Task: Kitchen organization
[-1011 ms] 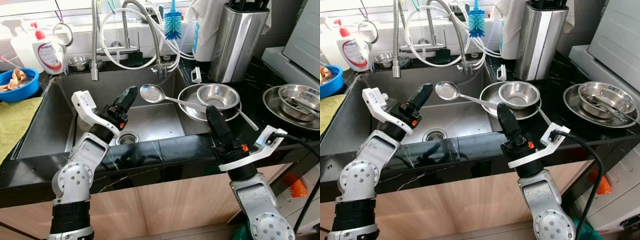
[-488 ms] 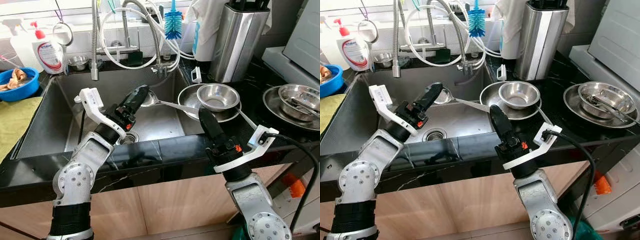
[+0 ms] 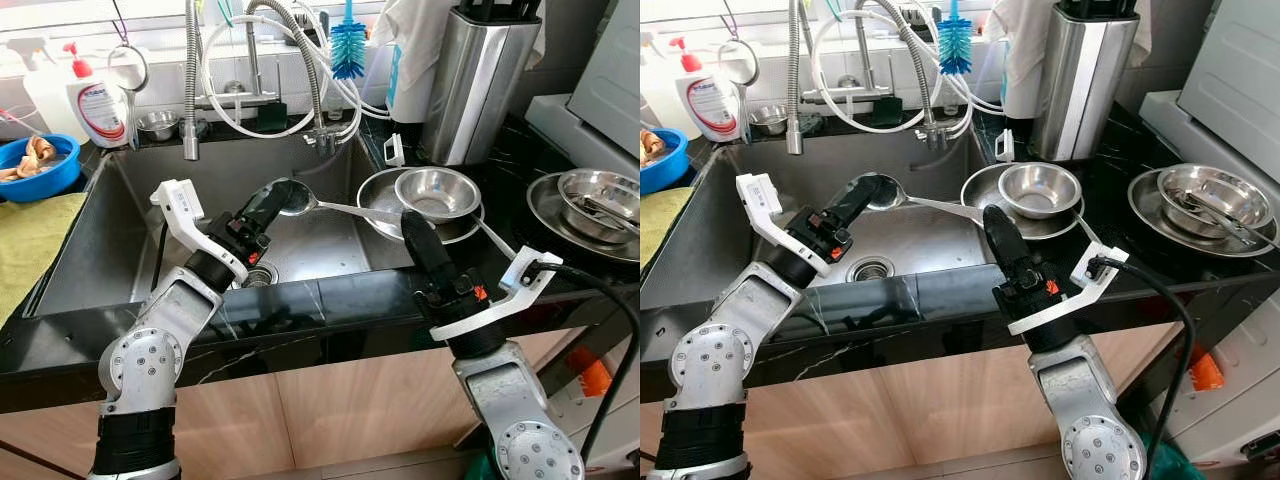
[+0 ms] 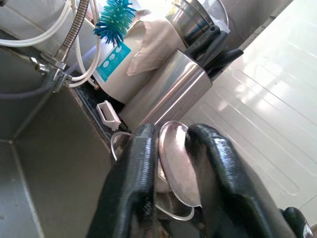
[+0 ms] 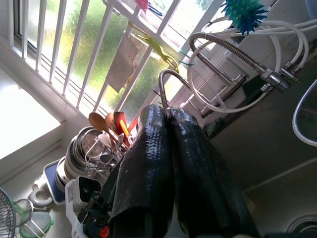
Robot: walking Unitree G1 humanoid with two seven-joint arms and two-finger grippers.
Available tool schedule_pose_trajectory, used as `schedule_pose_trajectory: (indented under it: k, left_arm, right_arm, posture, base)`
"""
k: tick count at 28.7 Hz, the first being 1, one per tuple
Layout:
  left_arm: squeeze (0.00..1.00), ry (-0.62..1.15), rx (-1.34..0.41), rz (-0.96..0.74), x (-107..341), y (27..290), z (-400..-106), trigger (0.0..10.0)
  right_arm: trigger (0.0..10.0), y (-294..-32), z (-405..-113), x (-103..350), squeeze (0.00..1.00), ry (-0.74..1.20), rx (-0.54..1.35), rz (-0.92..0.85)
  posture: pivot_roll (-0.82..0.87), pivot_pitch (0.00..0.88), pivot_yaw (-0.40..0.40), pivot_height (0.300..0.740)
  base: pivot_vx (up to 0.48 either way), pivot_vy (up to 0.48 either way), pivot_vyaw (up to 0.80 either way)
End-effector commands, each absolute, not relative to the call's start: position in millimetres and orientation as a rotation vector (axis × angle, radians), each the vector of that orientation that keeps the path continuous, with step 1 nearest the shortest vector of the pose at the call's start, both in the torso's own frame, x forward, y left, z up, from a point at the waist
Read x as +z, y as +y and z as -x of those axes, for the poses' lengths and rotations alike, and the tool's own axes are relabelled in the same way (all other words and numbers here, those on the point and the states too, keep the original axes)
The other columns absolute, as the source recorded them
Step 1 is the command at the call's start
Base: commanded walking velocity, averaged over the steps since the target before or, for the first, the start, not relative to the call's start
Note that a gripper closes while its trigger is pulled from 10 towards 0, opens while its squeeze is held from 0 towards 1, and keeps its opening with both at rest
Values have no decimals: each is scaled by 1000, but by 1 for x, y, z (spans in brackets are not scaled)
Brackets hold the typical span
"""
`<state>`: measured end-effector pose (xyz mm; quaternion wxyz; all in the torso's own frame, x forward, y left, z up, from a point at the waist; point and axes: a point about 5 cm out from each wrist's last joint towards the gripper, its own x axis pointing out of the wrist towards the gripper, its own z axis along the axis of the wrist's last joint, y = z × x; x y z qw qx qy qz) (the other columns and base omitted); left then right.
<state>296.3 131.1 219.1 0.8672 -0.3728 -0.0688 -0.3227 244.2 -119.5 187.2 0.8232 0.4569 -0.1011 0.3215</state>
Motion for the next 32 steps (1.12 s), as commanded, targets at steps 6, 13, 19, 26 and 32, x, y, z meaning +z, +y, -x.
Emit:
schedule_pose_trajectory:
  k: [6,13,19,26,32]
  left_arm:
    - [0,-137,-762,764,223,122,-289,0]
    - [0,-137,-765,759,223,122,-289,0]
    - [0,-137,-772,759,223,122,-288,0]
    - [0,-144,-769,758,223,123,-288,0]
    - [0,-153,-733,772,224,127,-292,0]
  right_arm:
    - [10000,-118,-246,188,0,-213,680,-983]
    - [10000,-116,-246,188,0,-211,688,-967]
    - [10000,-115,-246,188,0,-209,687,-953]
    - [10000,-115,-247,186,1000,-200,682,-945]
    - [10000,-116,-248,185,1000,-198,671,-945]
  posture:
    - [-35,0,21,740]
    - [-36,0,22,740]
    - [-34,0,23,740]
    - [-33,0,22,740]
    - [-33,0,22,740]
  base:
    - [0,0,0]
    - [0,0,0]
    - [0,0,0]
    - [0,0,0]
    - [0,0,0]
